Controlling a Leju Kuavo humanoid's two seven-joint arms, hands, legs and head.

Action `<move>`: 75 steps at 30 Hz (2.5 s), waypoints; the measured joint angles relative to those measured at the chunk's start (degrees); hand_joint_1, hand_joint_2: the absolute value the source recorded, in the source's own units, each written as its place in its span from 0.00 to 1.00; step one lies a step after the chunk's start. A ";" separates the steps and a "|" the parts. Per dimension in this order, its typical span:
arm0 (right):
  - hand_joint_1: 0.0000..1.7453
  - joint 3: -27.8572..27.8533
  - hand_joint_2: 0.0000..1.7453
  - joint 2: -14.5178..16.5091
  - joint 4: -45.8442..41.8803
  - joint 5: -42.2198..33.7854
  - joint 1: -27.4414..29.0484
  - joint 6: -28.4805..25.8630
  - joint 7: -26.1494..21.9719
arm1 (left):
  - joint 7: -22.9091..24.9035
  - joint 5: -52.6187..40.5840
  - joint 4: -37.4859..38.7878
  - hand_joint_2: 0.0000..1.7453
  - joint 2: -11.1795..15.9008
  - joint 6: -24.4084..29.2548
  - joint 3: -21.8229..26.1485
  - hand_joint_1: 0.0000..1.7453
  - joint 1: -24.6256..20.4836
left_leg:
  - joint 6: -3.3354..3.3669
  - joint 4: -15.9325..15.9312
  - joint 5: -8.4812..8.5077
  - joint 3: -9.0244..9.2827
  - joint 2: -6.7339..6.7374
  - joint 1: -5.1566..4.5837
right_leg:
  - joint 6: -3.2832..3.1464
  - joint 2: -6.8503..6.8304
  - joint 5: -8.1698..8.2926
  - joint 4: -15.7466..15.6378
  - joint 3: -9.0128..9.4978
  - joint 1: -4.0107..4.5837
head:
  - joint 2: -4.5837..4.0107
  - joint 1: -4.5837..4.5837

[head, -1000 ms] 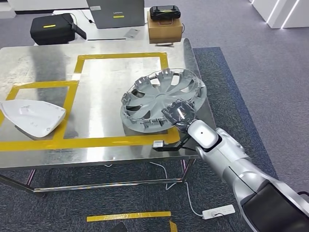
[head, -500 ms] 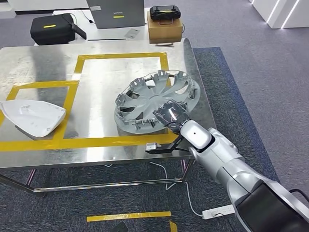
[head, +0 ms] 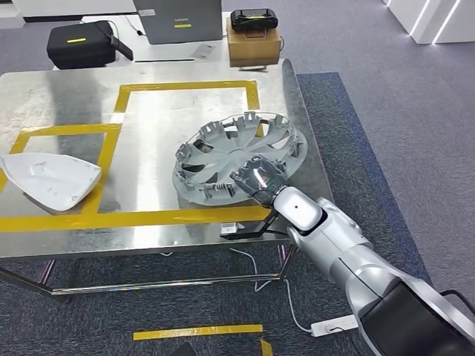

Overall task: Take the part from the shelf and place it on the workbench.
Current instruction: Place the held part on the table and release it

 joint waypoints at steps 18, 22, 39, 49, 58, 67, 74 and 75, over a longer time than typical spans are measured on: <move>1.00 0.01 1.00 0.01 0.11 -0.66 0.74 -0.28 -0.02 | -1.93 -0.72 0.00 1.00 0.08 1.34 0.06 0.00 0.28 | 0.00 0.00 0.00 0.00 0.00 0.00 | 0.00 0.00 0.00 0.00 0.00 0.00 | 0.01 0.00; 1.00 0.01 1.00 0.01 0.23 -0.68 0.74 -0.46 -0.01 | -3.92 -0.83 0.00 1.00 0.08 2.18 0.05 0.00 0.42 | 0.00 0.00 0.00 0.00 0.00 0.00 | 0.00 0.00 0.00 0.00 0.00 0.00 | -0.01 0.00; 1.00 0.67 1.00 -0.09 0.57 -1.02 0.74 -0.49 0.43 | -7.60 -1.27 0.32 1.00 0.10 6.64 0.05 0.00 0.98 | 0.00 0.00 0.00 0.00 0.00 0.00 | 0.00 0.00 0.00 0.00 -0.01 0.00 | 0.00 0.00; 1.00 1.07 1.00 -0.13 0.59 -1.36 0.81 -0.46 0.81 | -7.56 -1.36 0.37 1.00 0.10 7.72 0.05 0.00 1.11 | 0.00 0.00 0.00 0.00 0.00 0.00 | 0.00 0.00 0.00 -0.01 -0.01 0.00 | 0.01 0.00; 1.00 1.13 1.00 -0.24 0.59 -1.52 0.83 -0.46 0.80 | -7.56 -1.50 0.43 1.00 0.10 8.01 0.05 0.00 1.13 | 0.00 0.00 0.00 0.00 0.00 0.00 | 0.00 0.00 0.00 -0.01 -0.01 0.00 | 0.01 0.00; 0.00 1.32 0.00 -0.41 0.59 -1.63 0.87 -0.45 0.64 | -8.86 -0.84 0.45 0.25 0.15 7.14 0.15 0.00 1.14 | 0.00 0.00 0.00 0.00 0.00 0.00 | 0.00 0.00 0.00 -0.01 -0.01 0.00 | 0.01 0.00; 0.00 1.71 0.00 -0.84 0.59 -1.72 1.06 -0.44 0.80 | -6.59 -0.79 0.46 0.00 0.34 9.27 0.53 0.00 1.13 | 0.00 0.00 0.00 0.01 0.00 0.00 | 0.00 0.00 0.00 -0.01 -0.01 0.00 | 0.00 -0.01; 0.00 1.74 0.00 -0.92 0.59 -1.73 1.09 -0.45 0.81 | -6.37 -0.84 0.46 0.00 0.37 9.15 0.54 0.00 1.13 | 0.00 0.00 0.00 0.01 0.00 0.00 | 0.00 0.01 0.00 -0.01 -0.01 0.00 | 0.01 -0.01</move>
